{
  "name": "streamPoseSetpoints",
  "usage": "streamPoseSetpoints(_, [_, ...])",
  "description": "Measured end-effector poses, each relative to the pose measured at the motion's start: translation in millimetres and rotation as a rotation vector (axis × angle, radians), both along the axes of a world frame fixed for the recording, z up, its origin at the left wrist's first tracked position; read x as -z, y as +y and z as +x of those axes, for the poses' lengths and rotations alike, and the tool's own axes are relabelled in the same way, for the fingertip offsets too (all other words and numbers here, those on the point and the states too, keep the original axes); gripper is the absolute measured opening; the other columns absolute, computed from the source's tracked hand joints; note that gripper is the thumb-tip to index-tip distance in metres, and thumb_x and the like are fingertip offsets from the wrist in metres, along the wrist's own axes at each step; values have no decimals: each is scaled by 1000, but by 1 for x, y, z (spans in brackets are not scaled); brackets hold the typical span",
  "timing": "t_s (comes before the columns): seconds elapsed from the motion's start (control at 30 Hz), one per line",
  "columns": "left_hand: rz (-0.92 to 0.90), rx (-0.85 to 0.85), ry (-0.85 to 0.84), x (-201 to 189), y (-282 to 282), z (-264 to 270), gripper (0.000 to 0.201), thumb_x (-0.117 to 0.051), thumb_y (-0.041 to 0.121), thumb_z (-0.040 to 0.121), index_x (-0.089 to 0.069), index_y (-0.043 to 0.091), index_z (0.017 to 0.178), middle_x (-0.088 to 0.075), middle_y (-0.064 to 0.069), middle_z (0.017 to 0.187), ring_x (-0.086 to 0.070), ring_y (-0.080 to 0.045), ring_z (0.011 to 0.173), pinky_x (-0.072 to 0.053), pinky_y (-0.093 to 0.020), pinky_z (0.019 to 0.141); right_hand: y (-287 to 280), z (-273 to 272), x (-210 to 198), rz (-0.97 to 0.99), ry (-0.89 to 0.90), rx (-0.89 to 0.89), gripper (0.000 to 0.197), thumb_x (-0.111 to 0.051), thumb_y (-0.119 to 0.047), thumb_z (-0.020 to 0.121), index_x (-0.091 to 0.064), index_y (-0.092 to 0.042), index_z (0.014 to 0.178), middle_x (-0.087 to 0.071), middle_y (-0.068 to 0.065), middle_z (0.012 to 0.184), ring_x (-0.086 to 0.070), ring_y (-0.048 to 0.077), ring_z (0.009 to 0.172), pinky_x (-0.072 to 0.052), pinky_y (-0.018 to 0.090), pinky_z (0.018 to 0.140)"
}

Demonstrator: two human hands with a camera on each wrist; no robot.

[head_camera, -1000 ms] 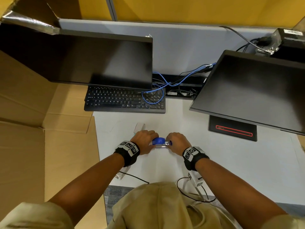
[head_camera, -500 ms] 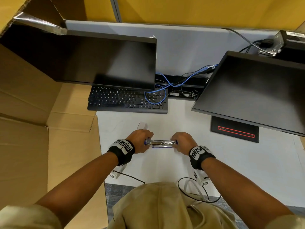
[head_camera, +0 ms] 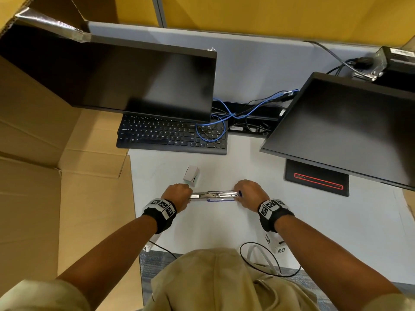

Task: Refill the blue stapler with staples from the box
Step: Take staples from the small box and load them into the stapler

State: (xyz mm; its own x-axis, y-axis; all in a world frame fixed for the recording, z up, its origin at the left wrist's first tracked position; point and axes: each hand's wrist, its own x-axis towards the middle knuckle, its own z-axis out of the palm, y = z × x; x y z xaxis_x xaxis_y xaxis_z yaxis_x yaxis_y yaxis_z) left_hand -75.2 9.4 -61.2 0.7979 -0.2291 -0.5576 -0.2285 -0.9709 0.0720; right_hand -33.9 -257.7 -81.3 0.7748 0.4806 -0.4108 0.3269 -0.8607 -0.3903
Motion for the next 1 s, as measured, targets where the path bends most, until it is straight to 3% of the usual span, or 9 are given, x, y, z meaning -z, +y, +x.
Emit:
streamPoseSetpoints(0.17, [-65, -43, -12, -4, 1, 3, 28, -62, 27, 89, -59, 12, 113, -66, -8, 115, -64, -29, 101, -53, -39, 85, 1, -4, -1, -1, -7, -34, 13, -62, -18, 87, -64, -12, 98, -64, 8, 99, -60, 26, 94, -49, 31, 75])
streamPoseSetpoints(0.3, [-149, -93, -66, -17, -3, 2, 36, -59, 43, 88, -60, 11, 106, -66, -7, 112, -64, -28, 97, -50, -36, 80, 10, 2, -11, -36, 68, -27, 61, -76, -32, 78, -48, -18, 130, -61, 8, 114, -61, 27, 102, -53, 37, 86])
streamPoseSetpoints(0.37, [-185, -123, -150, -29, -5, 3, 38, -52, 46, 91, -61, 10, 101, -67, -8, 107, -64, -31, 92, -50, -37, 77, 18, 8, -18, -24, 70, -15, 74, -77, -43, 75, -42, -21, 136, -60, 7, 119, -60, 27, 104, -53, 39, 89])
streamPoseSetpoints(0.47, [-249, -254, -303, -43, -5, 12, 33, -53, 43, 91, -57, 12, 102, -63, -6, 106, -63, -30, 92, -52, -38, 76, 34, 16, -29, 6, 34, -1, 70, -72, -48, 77, -42, -23, 135, -59, 6, 121, -59, 27, 105, -51, 40, 91])
streamPoseSetpoints(0.53, [-280, -350, -337, -46, -3, 21, 37, -61, 42, 86, -52, 16, 112, -56, -4, 117, -59, -28, 102, -54, -41, 79, 48, 19, -37, 35, 27, 21, 66, -69, -47, 79, -42, -24, 134, -58, 6, 123, -59, 28, 107, -51, 40, 93])
streamPoseSetpoints(0.67, [-286, -461, -189, -37, 0, 32, 68, -69, 44, 81, -37, 28, 139, -41, -5, 142, -57, -30, 116, -52, -43, 93, 77, 19, -46, 95, 13, 19, 66, -67, -45, 81, -40, -22, 137, -58, 7, 124, -58, 29, 111, -50, 40, 96])
streamPoseSetpoints(0.87, [-427, -482, -123, -34, 4, 34, 45, -67, 28, 83, -57, 24, 127, -67, -9, 118, -63, -28, 107, -53, -39, 94, 107, 11, -50, 185, 18, 28, 56, -62, -39, 86, -40, -23, 135, -60, 9, 123, -57, 29, 112, -49, 41, 94])
streamPoseSetpoints(0.93, [-525, -562, -81, -38, 8, 34, 37, -63, 22, 85, -61, 26, 122, -70, -7, 113, -65, -27, 102, -57, -37, 89, 111, 8, -49, 206, 20, 55, 53, -59, -39, 87, -40, -26, 135, -61, 10, 122, -59, 30, 110, -50, 41, 93])
streamPoseSetpoints(1.0, [-553, -610, -56, -38, 13, 34, 39, -58, 19, 89, -58, 26, 128, -68, -9, 115, -60, -28, 109, -55, -39, 94, 114, 7, -48, 205, 4, 59, 46, -57, -35, 89, -42, -25, 132, -63, 10, 120, -60, 32, 107, -51, 41, 90])
